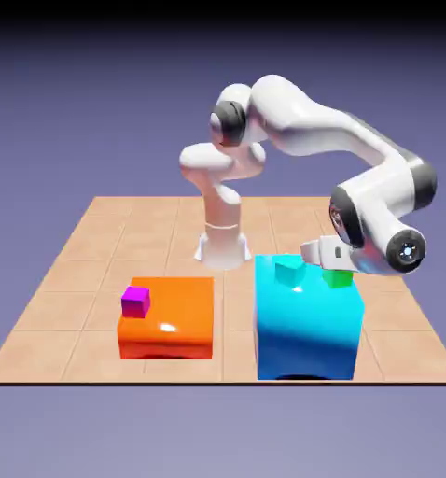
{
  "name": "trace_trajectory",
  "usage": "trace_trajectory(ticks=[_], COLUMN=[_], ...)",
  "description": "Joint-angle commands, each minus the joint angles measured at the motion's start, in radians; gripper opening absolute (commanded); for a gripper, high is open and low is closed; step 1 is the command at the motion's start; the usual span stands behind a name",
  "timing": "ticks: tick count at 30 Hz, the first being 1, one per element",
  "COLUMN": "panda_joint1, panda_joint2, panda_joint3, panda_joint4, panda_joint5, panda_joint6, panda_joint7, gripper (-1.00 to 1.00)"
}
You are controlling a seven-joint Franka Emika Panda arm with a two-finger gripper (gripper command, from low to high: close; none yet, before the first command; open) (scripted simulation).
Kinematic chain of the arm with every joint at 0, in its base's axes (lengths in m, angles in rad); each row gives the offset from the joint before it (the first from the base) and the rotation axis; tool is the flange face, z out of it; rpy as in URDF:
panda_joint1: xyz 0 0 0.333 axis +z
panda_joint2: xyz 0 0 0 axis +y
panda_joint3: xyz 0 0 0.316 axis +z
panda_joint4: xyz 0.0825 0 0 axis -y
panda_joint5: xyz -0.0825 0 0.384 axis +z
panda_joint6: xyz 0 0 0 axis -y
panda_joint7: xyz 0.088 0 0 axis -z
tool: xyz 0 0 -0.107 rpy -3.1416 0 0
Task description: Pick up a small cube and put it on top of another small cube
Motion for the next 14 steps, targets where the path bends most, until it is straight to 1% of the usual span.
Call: trace_trajectory(ticks=[1, 13, 14], panda_joint1=[0.002, 0.028, 0.029], panda_joint2=[0.017, 0.219, 0.221], panda_joint3=[0.000, 0.006, 0.006], panda_joint4=[0.036, 0.471, 0.476], panda_joint5=[0.001, 0.016, 0.016], panda_joint6=[-0.019, -0.248, -0.251], panda_joint7=[0.006, 0.080, 0.080], gripper=[1.00, 1.00, 1.00])
